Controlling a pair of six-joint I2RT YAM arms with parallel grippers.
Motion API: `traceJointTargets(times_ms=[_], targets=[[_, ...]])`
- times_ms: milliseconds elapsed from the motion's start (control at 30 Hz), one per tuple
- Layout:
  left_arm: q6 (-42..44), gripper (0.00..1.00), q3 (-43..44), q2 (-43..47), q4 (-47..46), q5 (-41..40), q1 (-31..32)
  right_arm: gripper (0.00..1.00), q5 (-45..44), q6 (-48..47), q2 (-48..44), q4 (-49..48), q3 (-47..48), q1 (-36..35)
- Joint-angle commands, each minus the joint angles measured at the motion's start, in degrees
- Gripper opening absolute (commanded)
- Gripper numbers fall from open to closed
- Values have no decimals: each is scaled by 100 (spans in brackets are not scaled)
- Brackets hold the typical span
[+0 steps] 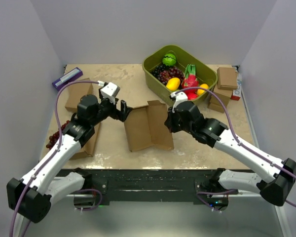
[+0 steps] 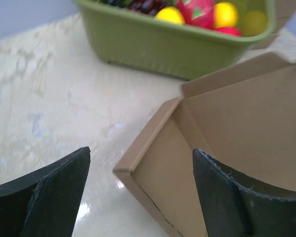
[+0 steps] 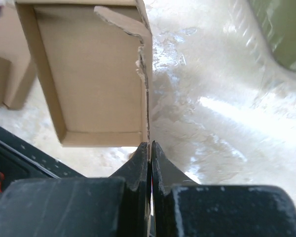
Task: Fold the paper box
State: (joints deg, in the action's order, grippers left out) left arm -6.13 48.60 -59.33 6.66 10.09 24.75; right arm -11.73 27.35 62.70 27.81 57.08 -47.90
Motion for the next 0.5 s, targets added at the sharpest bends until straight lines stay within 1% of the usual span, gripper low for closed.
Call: traceJointTargets(times_ms=[0, 33, 100, 133, 233, 333, 467], targets=[[586, 88, -298, 404, -577, 1564, -14, 0, 688, -1530, 418, 1084, 803, 70], [778, 88, -377, 440, -769, 1828, -14, 0, 1055, -1697, 506, 1173, 909, 88], [902, 88, -334, 422, -701, 2311, -14, 0, 1312, -2136, 691, 1349, 1120, 105], [929, 88, -325, 422, -692, 2383, -14, 0, 1600, -2364, 735, 1402, 1191, 123], [1017, 89, -386, 405, -701, 2559, -14, 0, 1988, -2611, 849, 1551, 1411, 114], [1070, 89, -395, 265, -683, 2954, -23, 0, 2296, -2709, 902, 1622, 1525, 132], [1079, 89, -342, 80, -674, 3384, 3, 0, 2517, -2946, 964, 1613, 1569, 132]])
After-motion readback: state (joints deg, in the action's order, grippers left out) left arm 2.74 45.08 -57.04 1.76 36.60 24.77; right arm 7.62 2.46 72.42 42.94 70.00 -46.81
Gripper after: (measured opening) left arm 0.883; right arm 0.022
